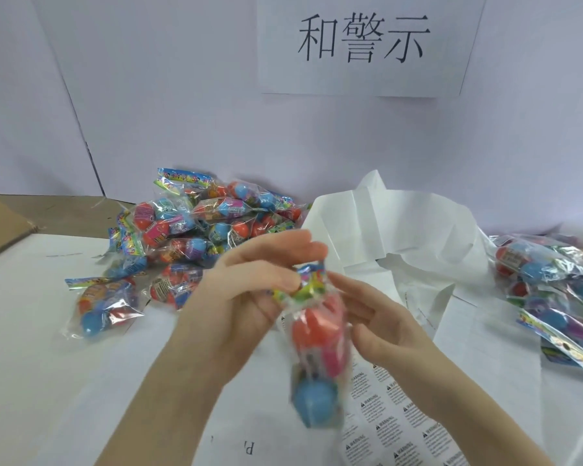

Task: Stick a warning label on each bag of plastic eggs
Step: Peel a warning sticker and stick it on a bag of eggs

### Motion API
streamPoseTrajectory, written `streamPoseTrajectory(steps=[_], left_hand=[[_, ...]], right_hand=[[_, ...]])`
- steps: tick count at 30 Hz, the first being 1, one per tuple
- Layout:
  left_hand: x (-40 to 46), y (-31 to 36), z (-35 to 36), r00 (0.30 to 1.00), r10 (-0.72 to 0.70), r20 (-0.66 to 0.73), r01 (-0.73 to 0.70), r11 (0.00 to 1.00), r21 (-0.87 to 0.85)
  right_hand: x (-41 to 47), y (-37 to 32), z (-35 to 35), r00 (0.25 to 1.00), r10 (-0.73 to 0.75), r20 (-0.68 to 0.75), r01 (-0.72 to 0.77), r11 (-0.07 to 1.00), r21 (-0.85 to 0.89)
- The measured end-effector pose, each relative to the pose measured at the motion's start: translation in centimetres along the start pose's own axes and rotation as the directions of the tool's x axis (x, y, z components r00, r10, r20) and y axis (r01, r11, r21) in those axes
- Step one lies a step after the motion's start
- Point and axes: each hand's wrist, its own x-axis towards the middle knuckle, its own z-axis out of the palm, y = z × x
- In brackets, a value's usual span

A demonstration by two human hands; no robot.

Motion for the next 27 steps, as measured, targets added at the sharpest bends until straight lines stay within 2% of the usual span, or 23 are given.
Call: streamPoseTrajectory(steps=[1, 3, 5, 7, 10, 13, 15, 22, 25, 27], left_hand=[[0.6, 0.1, 0.8, 0.998, -0.043, 0.044, 0.047, 0.996, -0.077], [2.0, 0.4, 2.1, 0.994, -0.107, 0.033, 0.111, 0.975, -0.192], [3.1, 0.0, 2.8, 0.988, -0.143, -0.063, 0.123, 0.958, -0.258], [3.7, -0.6, 3.2, 0.972, -0.189, -0.143, 0.142, 0.947, -0.288], [3.5, -2.3, 3.5, 0.941, -0.285, -0.184, 0.251, 0.950, -0.186], [2.9, -3.6, 3.9, 0.938, -0.312, -0.150, 0.331, 0.936, 0.121], [2.3, -4.3, 3.9, 0.959, -0.265, -0.097, 0.281, 0.931, 0.234], [1.1, -4.4, 4.3, 0.987, -0.156, -0.025, 0.157, 0.982, 0.105], [0.9, -4.8, 4.0, 0.995, -0.093, -0.038, 0.099, 0.979, 0.178], [0.8, -4.9, 3.9, 0.996, -0.089, -0.030, 0.093, 0.969, 0.229]], right_hand=[[-0.1, -0.2, -0.2, 0.998, -0.001, 0.055, -0.001, 0.999, 0.046], [-0.3, -0.7, -0.4, 0.995, -0.018, 0.093, 0.009, 0.995, 0.101], [-0.3, -1.1, -0.5, 0.999, -0.023, 0.044, 0.016, 0.988, 0.156], [-0.2, -1.0, -0.9, 0.996, -0.032, -0.087, 0.044, 0.989, 0.141], [0.0, -0.8, -1.0, 0.939, -0.038, -0.342, 0.075, 0.992, 0.097], [0.2, -0.6, -0.9, 0.902, -0.066, -0.427, 0.106, 0.992, 0.071], [0.2, -0.6, -0.9, 0.898, -0.078, -0.434, 0.115, 0.992, 0.059], [0.0, -0.9, -0.8, 0.935, -0.030, -0.354, 0.054, 0.997, 0.057], [0.0, -1.1, -1.1, 0.937, 0.000, -0.350, 0.022, 0.998, 0.057], [0.1, -1.2, -1.2, 0.912, 0.010, -0.410, 0.017, 0.998, 0.062]])
